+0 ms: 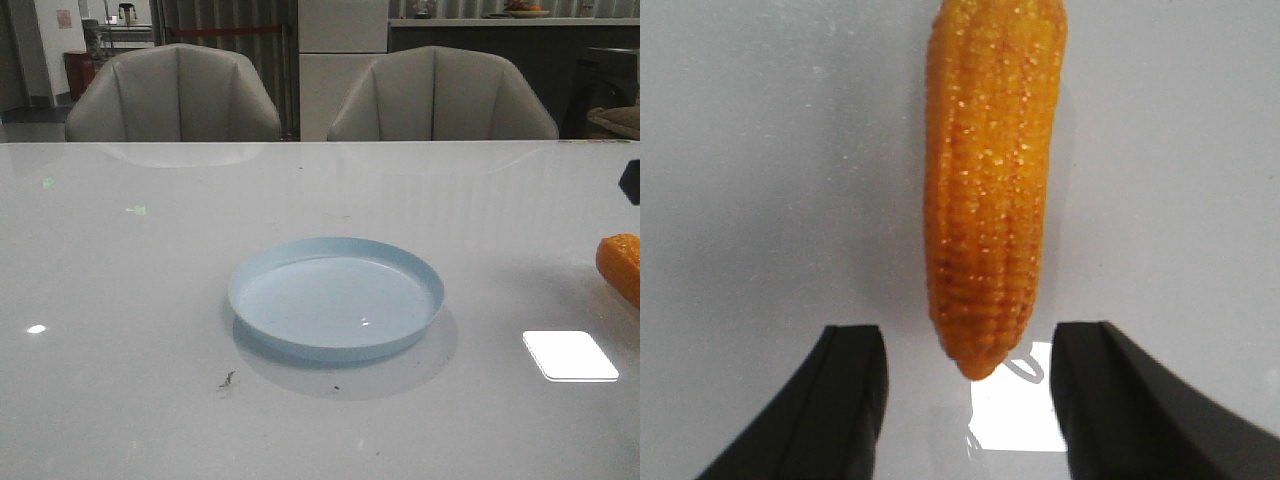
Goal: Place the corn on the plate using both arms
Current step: 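Lower the right gripper over the orange corn cob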
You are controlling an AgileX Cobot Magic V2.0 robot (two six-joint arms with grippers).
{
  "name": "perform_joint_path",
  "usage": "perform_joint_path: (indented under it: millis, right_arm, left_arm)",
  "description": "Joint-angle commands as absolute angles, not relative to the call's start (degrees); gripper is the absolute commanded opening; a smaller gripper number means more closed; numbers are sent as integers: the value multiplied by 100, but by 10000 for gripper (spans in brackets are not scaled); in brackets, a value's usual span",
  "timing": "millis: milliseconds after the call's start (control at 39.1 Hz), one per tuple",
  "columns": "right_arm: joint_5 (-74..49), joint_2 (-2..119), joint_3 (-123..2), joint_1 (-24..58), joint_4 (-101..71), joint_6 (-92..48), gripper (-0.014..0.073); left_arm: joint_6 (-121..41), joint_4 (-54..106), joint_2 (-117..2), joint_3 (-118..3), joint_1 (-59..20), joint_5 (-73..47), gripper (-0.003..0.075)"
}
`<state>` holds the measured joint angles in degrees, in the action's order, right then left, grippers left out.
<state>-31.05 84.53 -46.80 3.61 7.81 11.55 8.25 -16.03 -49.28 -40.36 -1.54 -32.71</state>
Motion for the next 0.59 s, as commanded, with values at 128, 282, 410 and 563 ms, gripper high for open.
perform_joint_path:
  millis: [128, 282, 410, 563]
  right_arm:
    - [-2216, 8737, -4862, 98, 943, 1205, 479]
    - [-1566, 8883, -4862, 80, 943, 1205, 479]
    - [-1480, 9027, -4862, 80, 943, 1205, 479]
    - [-1536, 9265, -4862, 80, 943, 1205, 479]
  left_arm:
    - [896, -1673, -4850, -4185, -152, -3118, 224]
    - [896, -1673, -4850, -4185, -152, -3128, 219]
    - [896, -1673, -4850, -4185, -152, -3128, 219]
    - [896, -1673, -4850, -4185, -152, -3128, 220]
